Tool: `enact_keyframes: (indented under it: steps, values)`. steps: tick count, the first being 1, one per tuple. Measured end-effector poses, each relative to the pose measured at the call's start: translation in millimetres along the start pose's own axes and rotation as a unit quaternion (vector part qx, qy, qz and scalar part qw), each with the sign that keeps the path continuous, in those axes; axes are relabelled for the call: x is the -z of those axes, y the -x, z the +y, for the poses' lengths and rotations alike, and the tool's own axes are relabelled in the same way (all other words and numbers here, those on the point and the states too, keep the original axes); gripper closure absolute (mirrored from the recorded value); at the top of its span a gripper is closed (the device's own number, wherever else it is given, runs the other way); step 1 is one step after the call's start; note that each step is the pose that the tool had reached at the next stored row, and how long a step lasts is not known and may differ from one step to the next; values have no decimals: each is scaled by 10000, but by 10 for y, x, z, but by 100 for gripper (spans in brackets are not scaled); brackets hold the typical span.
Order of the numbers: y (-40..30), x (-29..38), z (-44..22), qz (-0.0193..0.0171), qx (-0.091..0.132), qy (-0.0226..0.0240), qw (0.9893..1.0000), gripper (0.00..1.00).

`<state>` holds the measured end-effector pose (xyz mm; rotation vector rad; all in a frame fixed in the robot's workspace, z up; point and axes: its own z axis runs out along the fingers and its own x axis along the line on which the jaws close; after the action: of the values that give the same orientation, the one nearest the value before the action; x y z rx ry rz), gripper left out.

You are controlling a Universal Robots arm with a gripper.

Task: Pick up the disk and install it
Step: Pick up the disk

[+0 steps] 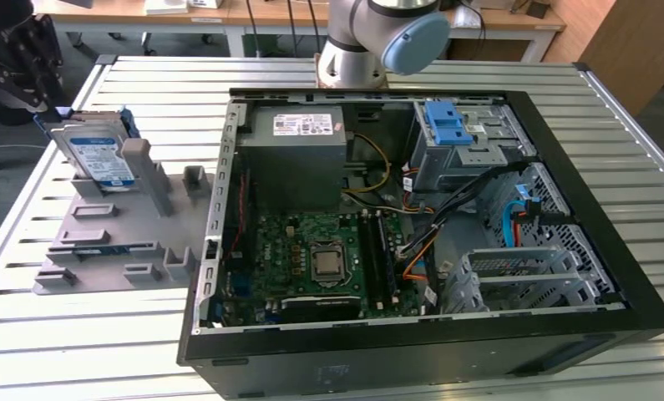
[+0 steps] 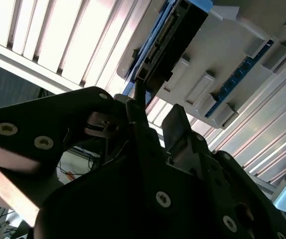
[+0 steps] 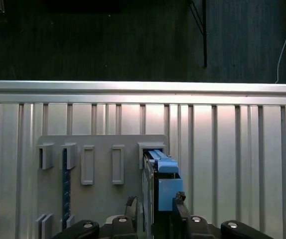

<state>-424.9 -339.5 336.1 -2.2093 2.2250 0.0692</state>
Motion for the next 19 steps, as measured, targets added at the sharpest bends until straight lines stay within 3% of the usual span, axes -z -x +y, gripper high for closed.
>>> enact_keyframes:
  steps: [2, 5, 6, 10, 15, 16, 19]
  values:
    - [23, -6, 12, -1, -32, -3, 10000, 53]
    - [49, -52, 14, -4, -133, -6, 9999, 47]
    - [57, -70, 15, -5, -158, -7, 9999, 41]
    - [70, -130, 69, -6, -207, -8, 9998, 41]
    - [85, -217, 74, -6, -228, -9, 9997, 43]
    - [86, -225, 73, -6, -235, -9, 9997, 49]
    - [87, -227, 74, -7, -240, -7, 9997, 49]
